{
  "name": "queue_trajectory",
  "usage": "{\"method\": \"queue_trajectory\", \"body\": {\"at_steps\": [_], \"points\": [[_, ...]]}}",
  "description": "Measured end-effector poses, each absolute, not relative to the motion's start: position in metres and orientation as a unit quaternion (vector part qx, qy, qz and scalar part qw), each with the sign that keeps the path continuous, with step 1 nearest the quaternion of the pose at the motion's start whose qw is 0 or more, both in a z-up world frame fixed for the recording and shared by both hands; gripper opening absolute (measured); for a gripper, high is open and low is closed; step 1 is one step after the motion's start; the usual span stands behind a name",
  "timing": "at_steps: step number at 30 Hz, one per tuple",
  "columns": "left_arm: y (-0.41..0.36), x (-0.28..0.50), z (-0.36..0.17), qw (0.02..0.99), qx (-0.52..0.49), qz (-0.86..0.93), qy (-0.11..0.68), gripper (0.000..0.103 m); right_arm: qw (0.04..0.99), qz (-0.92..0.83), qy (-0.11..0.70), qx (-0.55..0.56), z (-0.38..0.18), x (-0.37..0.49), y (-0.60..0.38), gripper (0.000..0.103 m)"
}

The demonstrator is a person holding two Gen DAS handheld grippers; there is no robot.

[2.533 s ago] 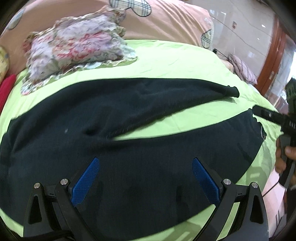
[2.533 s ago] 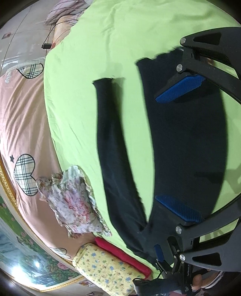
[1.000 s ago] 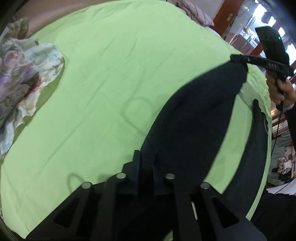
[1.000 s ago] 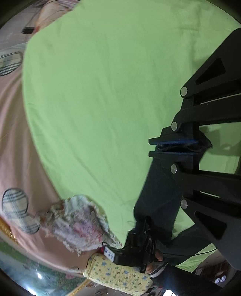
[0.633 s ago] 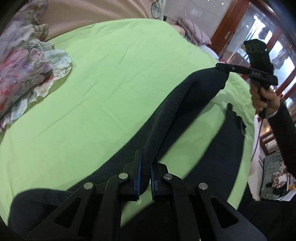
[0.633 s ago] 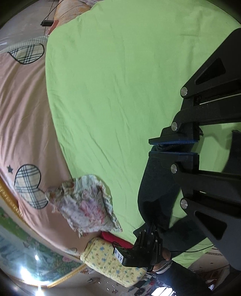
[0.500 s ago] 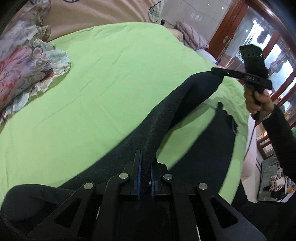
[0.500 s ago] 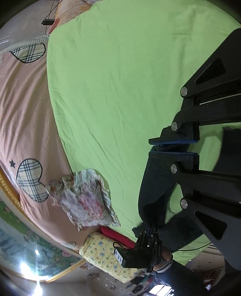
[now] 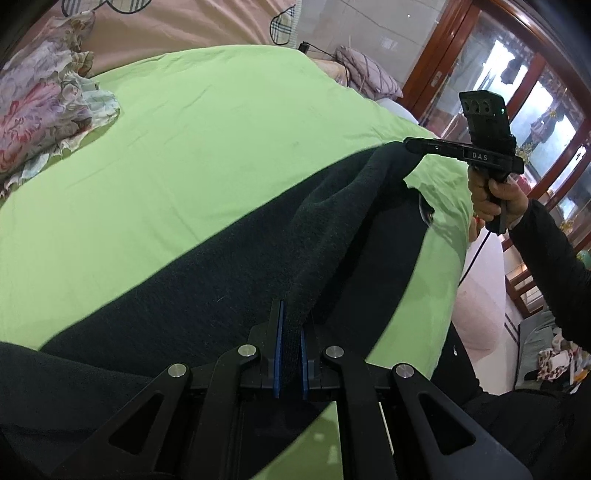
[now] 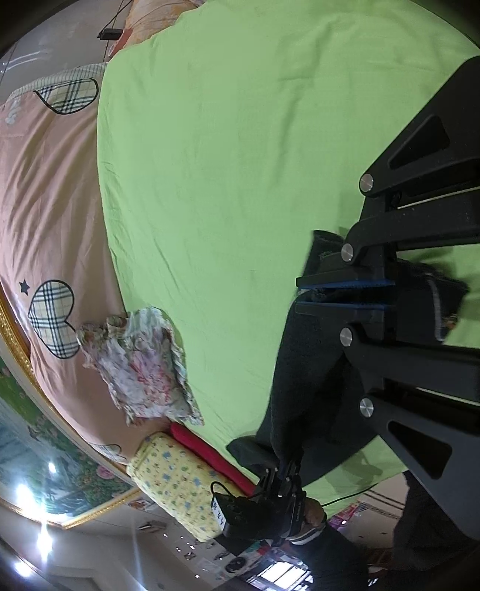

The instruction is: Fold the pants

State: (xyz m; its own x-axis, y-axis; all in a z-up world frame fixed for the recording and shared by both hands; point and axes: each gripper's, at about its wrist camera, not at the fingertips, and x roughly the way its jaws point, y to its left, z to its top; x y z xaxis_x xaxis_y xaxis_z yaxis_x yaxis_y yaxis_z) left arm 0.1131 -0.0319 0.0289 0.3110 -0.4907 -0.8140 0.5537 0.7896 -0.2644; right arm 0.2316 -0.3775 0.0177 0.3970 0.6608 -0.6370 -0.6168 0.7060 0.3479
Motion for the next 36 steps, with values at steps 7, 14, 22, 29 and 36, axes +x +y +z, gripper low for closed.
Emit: {"method": "queue_trajectory", "body": {"at_steps": [7,14,22,29,36], "points": [[-0.026,0.093,0.029,0.82,0.015,-0.326,0.47,0.005,0.835,0.383,0.394,0.032,0.011,0.209,-0.387,0.007],[-0.033,0.082,0.014,0.82,0.036,-0.319,0.474,0.006,0.833,0.372,0.409,0.013,-0.002,0.192,-0.387,0.007],[-0.052,0.077,-0.009,0.817,0.066,-0.307,0.483,0.033,0.841,0.333,0.427,-0.015,-0.022,0.183,-0.381,0.011],[-0.045,0.067,0.001,0.827,0.044,-0.31,0.468,0.05,0.863,0.295,0.41,0.014,-0.007,0.162,-0.396,0.046],[-0.008,0.06,0.01,0.844,-0.008,-0.282,0.455,0.053,0.874,0.319,0.364,0.054,0.019,0.144,-0.367,0.046]]}}
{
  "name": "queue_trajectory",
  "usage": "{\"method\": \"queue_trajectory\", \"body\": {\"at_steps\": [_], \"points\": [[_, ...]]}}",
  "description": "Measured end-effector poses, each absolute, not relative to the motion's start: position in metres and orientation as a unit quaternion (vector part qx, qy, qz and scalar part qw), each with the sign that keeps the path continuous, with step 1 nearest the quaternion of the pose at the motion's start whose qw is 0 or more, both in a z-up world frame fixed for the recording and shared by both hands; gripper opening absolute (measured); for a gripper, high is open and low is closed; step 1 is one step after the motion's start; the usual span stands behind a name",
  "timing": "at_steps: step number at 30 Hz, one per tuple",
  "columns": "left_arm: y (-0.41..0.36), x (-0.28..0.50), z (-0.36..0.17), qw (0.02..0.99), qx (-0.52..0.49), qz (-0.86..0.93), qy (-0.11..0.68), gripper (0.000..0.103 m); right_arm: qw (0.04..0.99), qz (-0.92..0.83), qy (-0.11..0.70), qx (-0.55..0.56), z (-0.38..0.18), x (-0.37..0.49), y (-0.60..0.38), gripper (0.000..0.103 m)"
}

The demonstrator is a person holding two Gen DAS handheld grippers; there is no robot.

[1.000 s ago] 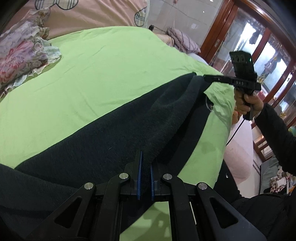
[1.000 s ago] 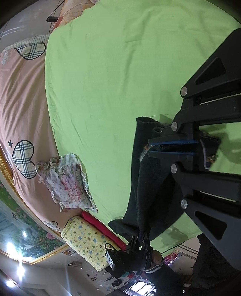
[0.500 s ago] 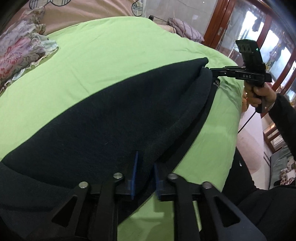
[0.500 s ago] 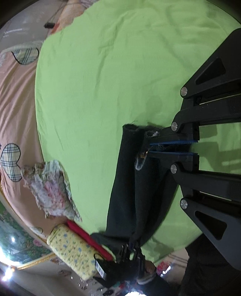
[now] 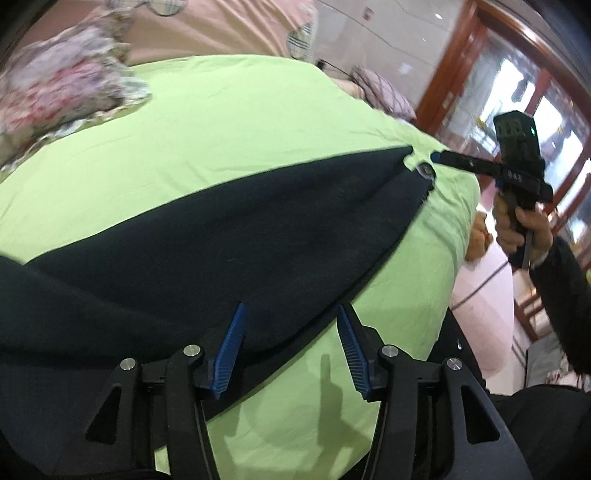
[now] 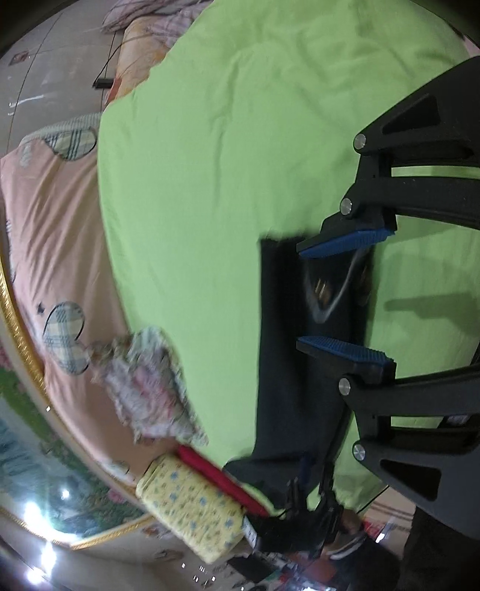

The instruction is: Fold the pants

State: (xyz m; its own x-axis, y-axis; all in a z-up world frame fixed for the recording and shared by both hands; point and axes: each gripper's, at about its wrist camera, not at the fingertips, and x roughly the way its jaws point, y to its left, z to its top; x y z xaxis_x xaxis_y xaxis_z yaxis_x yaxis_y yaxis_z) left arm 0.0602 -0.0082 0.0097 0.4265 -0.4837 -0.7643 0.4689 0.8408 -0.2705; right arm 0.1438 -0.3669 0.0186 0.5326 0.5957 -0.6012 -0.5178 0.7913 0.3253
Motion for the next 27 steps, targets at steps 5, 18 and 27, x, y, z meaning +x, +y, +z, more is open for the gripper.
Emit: {"method": "queue_trajectory", "body": {"at_steps": [5,18,27], "points": [[0.025,0.055,0.015,0.858,-0.035,-0.25,0.447,0.054,0.853,0.368,0.363,0.068,0.017,0.143,-0.317,0.046],[0.129,0.047,0.029,0.889,-0.091,-0.152,0.422,0.058,0.79,0.465,0.397,0.046,-0.004,0.141,-0.19,0.046],[0.204,0.044,0.04,0.902,-0.13,-0.088,0.403,0.063,0.76,0.502,0.412,0.03,-0.007,0.14,-0.134,0.046]]}}
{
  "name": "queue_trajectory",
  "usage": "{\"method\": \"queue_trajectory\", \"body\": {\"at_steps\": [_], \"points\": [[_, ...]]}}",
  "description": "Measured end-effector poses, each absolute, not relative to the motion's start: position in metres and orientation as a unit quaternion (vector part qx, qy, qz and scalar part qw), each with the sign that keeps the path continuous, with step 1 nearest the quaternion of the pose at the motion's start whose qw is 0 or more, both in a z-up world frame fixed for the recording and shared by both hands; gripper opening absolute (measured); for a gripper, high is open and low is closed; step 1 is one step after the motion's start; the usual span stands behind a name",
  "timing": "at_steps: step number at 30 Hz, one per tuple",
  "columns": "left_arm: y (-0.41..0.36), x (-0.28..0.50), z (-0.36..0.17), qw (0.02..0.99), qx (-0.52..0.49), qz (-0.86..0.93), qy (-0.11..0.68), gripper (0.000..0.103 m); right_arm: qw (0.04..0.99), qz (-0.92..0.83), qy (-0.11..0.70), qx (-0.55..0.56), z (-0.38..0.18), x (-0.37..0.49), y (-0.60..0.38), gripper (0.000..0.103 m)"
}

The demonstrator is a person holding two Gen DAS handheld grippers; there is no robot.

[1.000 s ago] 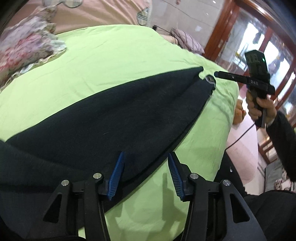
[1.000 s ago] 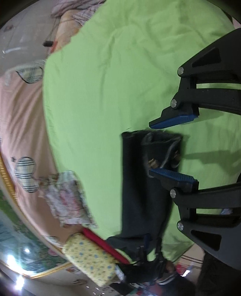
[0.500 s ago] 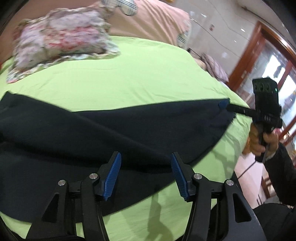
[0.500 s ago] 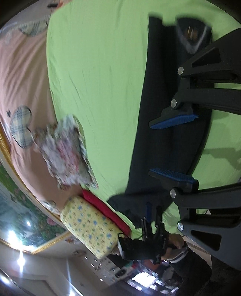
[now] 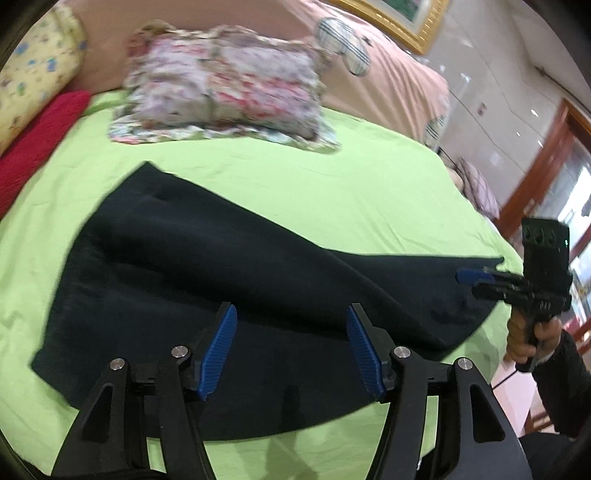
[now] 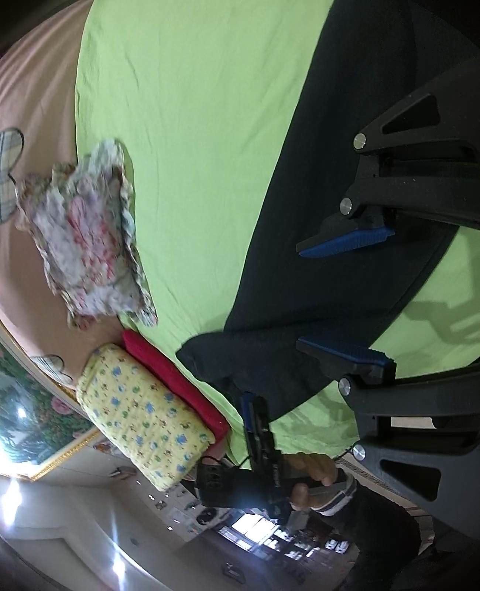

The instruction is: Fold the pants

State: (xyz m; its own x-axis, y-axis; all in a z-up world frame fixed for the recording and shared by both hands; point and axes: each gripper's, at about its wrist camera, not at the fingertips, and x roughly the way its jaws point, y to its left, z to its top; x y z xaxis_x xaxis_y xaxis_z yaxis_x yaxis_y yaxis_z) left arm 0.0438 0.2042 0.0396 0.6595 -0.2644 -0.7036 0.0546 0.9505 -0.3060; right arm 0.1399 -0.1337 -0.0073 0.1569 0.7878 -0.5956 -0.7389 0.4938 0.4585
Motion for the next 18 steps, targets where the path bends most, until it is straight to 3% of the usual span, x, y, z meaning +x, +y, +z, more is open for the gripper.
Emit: {"method": "queue_trajectory", "body": {"at_steps": [7,18], "points": [[0.259,0.061,0.049,0.903,-0.133,-0.061,0.404,0.074,0.741,0.52,0.425,0.03,-0.011,0.143,-0.094,0.046],[0.347,0.147,0.047,0.873,-0.168,-0.1,0.447,0.081,0.713,0.533,0.455,0.024,-0.023,0.155,-0.042,0.046]]}}
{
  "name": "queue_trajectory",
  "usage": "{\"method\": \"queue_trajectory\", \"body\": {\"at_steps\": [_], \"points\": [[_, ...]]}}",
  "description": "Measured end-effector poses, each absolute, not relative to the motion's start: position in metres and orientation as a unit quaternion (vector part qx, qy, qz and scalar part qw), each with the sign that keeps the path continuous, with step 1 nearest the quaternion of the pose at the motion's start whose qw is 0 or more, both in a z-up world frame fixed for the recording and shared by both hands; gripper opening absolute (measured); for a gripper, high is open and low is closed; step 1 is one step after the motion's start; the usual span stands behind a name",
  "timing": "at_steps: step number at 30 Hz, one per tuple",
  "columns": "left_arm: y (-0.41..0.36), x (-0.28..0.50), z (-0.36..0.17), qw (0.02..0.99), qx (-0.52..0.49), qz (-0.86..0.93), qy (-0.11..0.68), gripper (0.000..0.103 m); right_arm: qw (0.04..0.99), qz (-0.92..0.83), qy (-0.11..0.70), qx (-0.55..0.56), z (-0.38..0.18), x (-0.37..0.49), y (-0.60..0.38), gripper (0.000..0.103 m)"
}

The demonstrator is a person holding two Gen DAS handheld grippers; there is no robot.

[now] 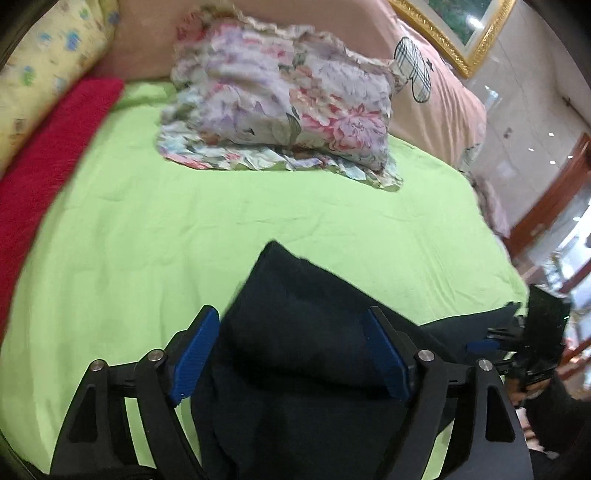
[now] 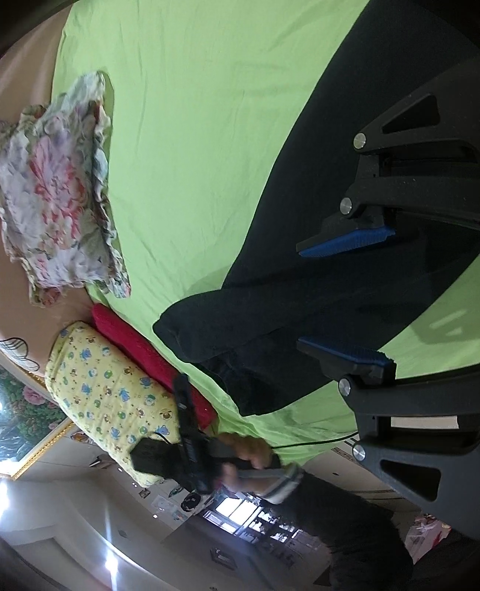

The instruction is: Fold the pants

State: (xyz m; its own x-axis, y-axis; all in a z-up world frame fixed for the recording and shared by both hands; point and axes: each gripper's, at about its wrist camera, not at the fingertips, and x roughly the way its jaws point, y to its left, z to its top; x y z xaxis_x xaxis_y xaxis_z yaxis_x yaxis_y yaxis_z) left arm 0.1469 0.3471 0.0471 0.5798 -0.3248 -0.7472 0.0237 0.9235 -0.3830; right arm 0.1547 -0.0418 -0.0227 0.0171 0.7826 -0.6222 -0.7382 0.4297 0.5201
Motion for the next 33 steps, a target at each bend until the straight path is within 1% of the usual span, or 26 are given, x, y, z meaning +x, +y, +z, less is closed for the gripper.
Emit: {"method": "queue_trajectory", "body": {"at_steps": [4,6,13,15,16,17,18,19,20,21,23,26,33], "points": [[0.366,0.185,0.027,0.836,-0.196,-0.137,0.493,0.082,0.7,0.536,0.471,0.031,-0.029,0.163,-0.029,0.046],[0.37,0.202,0.017,0.829,-0.193,-0.126,0.509,0.082,0.698,0.537,0.474,0.028,-0.03,0.166,-0.023,0.046],[0.361,0.226,0.006,0.815,-0.189,-0.156,0.525,0.081,0.685,0.545,0.483,0.022,-0.038,0.17,-0.005,0.046],[0.353,0.226,0.008,0.822,-0.172,-0.156,0.52,0.077,0.684,0.548,0.481,0.022,-0.039,0.17,-0.001,0.046],[0.35,0.225,0.008,0.823,-0.167,-0.158,0.519,0.065,0.685,0.548,0.479,0.02,-0.039,0.17,0.001,0.046],[0.348,0.224,0.009,0.824,-0.164,-0.162,0.517,0.043,0.686,0.549,0.477,0.018,-0.039,0.169,0.003,0.046],[0.345,0.223,0.01,0.825,-0.16,-0.162,0.517,0.036,0.687,0.551,0.475,0.017,-0.039,0.168,0.004,0.043],[0.342,0.221,0.012,0.829,-0.154,-0.157,0.515,0.032,0.687,0.553,0.472,0.014,-0.039,0.167,0.005,0.039],[0.34,0.218,0.015,0.834,-0.147,-0.153,0.51,0.028,0.69,0.552,0.468,0.006,-0.038,0.165,0.007,0.025],[0.339,0.213,0.019,0.839,-0.144,-0.153,0.502,0.025,0.695,0.549,0.464,-0.004,-0.037,0.163,0.009,0.013],[0.338,0.202,0.029,0.848,-0.14,-0.153,0.488,0.017,0.701,0.55,0.454,-0.017,-0.033,0.159,0.01,0.008],[0.337,0.176,0.049,0.866,-0.145,-0.153,0.453,0.009,0.706,0.563,0.43,-0.023,-0.021,0.148,0.006,0.007],[0.336,0.105,0.075,0.895,-0.165,-0.148,0.387,0.008,0.703,0.584,0.404,-0.042,-0.005,0.118,0.001,0.006]]}}
